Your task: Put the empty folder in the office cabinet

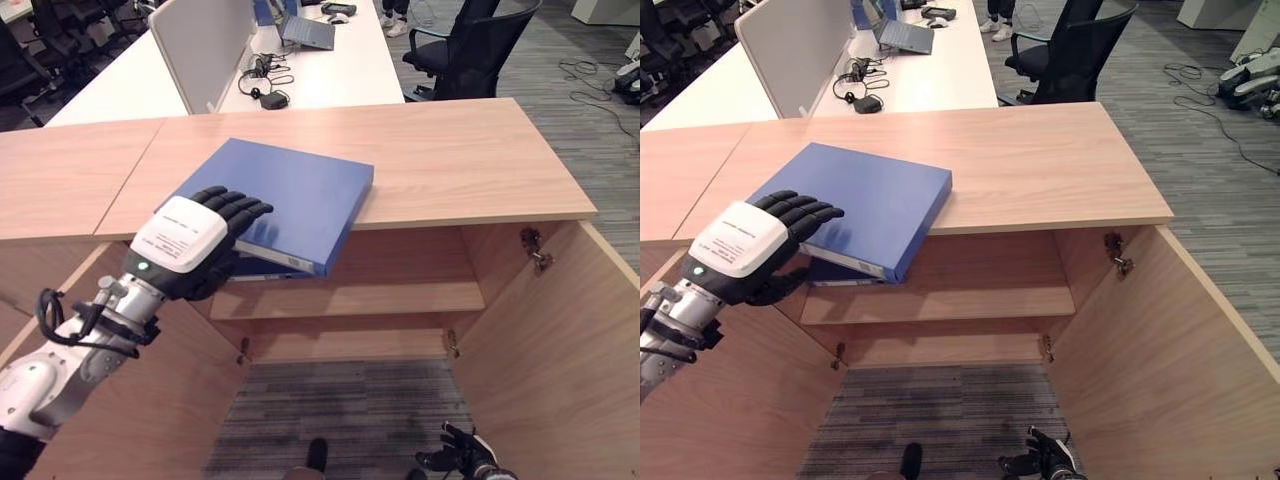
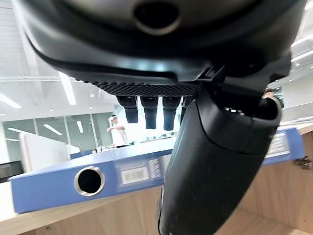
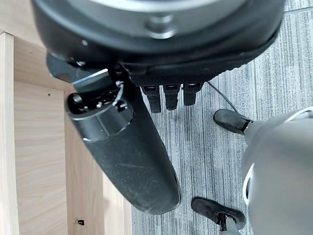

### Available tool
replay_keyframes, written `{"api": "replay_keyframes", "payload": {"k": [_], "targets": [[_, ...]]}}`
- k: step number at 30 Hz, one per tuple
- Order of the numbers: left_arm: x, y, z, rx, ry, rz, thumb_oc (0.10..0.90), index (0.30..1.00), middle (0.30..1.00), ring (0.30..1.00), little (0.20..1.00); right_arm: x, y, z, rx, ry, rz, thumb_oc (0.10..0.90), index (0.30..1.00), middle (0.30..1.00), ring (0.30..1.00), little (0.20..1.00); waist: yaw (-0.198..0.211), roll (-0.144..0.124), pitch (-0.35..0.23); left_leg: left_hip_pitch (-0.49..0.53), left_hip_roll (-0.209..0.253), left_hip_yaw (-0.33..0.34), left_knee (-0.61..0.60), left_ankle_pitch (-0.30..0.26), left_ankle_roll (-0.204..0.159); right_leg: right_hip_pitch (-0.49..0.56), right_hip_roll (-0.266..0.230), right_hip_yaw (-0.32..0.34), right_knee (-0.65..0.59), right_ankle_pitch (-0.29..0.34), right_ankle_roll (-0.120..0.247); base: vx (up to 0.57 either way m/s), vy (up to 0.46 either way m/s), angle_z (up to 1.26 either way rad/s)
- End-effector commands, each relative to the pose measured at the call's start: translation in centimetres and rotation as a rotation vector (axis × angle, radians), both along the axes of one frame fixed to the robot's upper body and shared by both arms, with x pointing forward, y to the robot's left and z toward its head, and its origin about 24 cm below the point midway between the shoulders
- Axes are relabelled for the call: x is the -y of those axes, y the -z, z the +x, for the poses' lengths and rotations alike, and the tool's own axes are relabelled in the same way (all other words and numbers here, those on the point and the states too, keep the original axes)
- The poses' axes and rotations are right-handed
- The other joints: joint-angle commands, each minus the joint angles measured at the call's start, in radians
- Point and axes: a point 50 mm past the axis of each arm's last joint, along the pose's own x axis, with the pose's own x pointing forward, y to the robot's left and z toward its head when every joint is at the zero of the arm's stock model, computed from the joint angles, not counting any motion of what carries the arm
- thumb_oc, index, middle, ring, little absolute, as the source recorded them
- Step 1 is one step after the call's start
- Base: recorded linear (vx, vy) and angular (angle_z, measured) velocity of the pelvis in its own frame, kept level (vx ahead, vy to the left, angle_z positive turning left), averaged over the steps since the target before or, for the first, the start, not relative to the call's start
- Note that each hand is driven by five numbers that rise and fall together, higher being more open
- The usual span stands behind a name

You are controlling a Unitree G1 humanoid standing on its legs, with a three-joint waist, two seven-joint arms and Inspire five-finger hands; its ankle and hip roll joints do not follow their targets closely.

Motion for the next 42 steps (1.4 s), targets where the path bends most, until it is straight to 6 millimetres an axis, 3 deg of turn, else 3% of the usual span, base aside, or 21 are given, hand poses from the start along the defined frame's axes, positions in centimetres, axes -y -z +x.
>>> {"api": "replay_keyframes", "payload": {"k": [1,23,24,25,26,27,28,42], "targets": [[0.3,-6.1,1.7,0.259,0.010,0.016,0.800,0.900,0.900,0.900,0.900,0.6,-1.6,3.3,0.122,-0.046,-0.031,0.800,0.900,0.900,0.900,0.900,-0.013,-0.025,0.001,0.073,0.022,-0.051,-0.008,-0.131,-0.029,0.064,-0.013,-0.018,0.009,-0.098,0.039,0.00,0.000,0.00],[0.1,-4.9,3.4,0.223,-0.040,0.011,0.800,0.900,0.900,0.900,0.900,0.2,-1.4,3.1,0.108,-0.076,-0.018,0.800,0.900,0.900,0.900,0.900,-0.041,-0.055,-0.013,0.100,0.036,-0.022,-0.008,-0.146,-0.028,0.075,-0.003,0.010,0.009,-0.103,0.035,0.01,0.004,-0.02],[0.2,-4.8,3.4,0.221,-0.042,0.006,0.676,0.714,0.714,0.714,0.714,0.2,-1.4,3.1,0.106,-0.076,-0.020,0.800,0.900,0.900,0.900,0.900,-0.041,-0.056,-0.014,0.101,0.037,-0.021,-0.008,-0.146,-0.028,0.075,-0.003,0.011,0.009,-0.103,0.035,0.00,0.000,0.00],[0.2,-4.7,3.4,0.218,-0.041,-0.003,0.587,0.580,0.580,0.580,0.580,0.2,-1.4,3.1,0.105,-0.076,-0.020,0.800,0.900,0.900,0.900,0.900,-0.042,-0.057,-0.014,0.102,0.038,-0.020,-0.008,-0.147,-0.028,0.075,-0.003,0.011,0.009,-0.103,0.035,0.00,0.000,0.00],[0.3,-4.6,3.4,0.218,-0.037,-0.012,0.522,0.484,0.484,0.484,0.484,0.1,-1.4,3.1,0.103,-0.075,-0.020,0.800,0.900,0.900,0.900,0.900,-0.042,-0.057,-0.014,0.103,0.037,-0.018,-0.008,-0.147,-0.028,0.075,-0.003,0.012,0.009,-0.103,0.035,0.00,0.000,0.00],[0.3,-4.6,3.4,0.218,-0.037,-0.013,0.497,0.446,0.446,0.446,0.446,0.1,-1.4,3.1,0.103,-0.075,-0.020,0.800,0.900,0.900,0.900,0.900,-0.042,-0.057,-0.014,0.103,0.037,-0.018,-0.008,-0.147,-0.028,0.075,-0.003,0.012,0.009,-0.103,0.035,0.00,0.012,-0.05],[0.6,-4.6,3.3,0.221,-0.026,-0.036,0.400,0.300,0.300,0.300,0.300,0.1,-1.3,3.0,0.098,-0.074,-0.018,0.800,0.900,0.900,0.900,0.900,-0.041,-0.059,-0.016,0.104,0.038,-0.016,-0.008,-0.148,-0.028,0.076,-0.002,0.012,0.009,-0.103,0.035,-0.01,0.012,-0.07],[1.5,-5.3,2.5,0.265,0.024,-0.174,0.400,0.300,0.300,0.300,0.300,-0.3,-1.1,2.7,0.087,-0.074,-0.003,0.800,0.900,0.900,0.900,0.900,-0.043,-0.059,-0.017,0.114,0.037,-0.011,-0.008,-0.151,-0.026,0.083,-0.004,0.021,0.009,-0.105,0.033,0.00,0.003,-0.03]]}}
